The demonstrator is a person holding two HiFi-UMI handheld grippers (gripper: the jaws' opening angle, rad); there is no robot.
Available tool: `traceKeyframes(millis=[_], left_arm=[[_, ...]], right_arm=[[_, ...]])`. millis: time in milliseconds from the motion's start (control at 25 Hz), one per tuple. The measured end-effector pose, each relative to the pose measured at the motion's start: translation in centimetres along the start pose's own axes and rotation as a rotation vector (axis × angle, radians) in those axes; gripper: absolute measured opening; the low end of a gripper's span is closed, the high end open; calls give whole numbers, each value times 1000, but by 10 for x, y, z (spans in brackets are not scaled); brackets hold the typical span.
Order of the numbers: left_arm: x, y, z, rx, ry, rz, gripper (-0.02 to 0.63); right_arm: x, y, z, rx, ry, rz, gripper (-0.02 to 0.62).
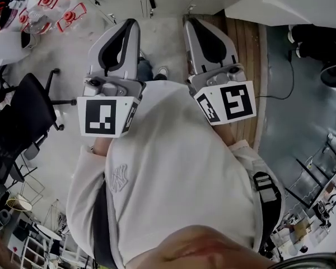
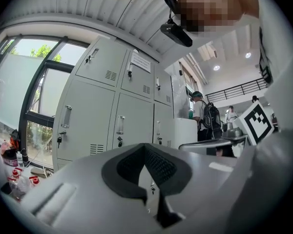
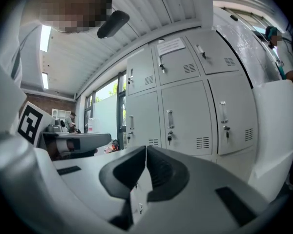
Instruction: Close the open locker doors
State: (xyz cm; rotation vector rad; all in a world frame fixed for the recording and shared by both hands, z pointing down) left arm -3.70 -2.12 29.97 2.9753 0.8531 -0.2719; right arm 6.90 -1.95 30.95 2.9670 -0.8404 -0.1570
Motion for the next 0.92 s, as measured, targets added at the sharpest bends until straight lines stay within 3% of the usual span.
traceKeyframes(millis=[480,920], left_arm=[[33,-1,0,0,9,-57,2],[31,1,-1,12,4,-41,2]], right_arm=[[8,-33,-2,-2,-1,-47,13],[11,-30,-6,-15,-12,-32,12]])
Point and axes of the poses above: the fingertips, and each gripper's own axes: y forward along the fingers, x to its right, z out of its top, the point moved 1 cm from there along -y, backward along the fingers, and after that the axes turned 8 degrees about -y, right-handed, at the moved point
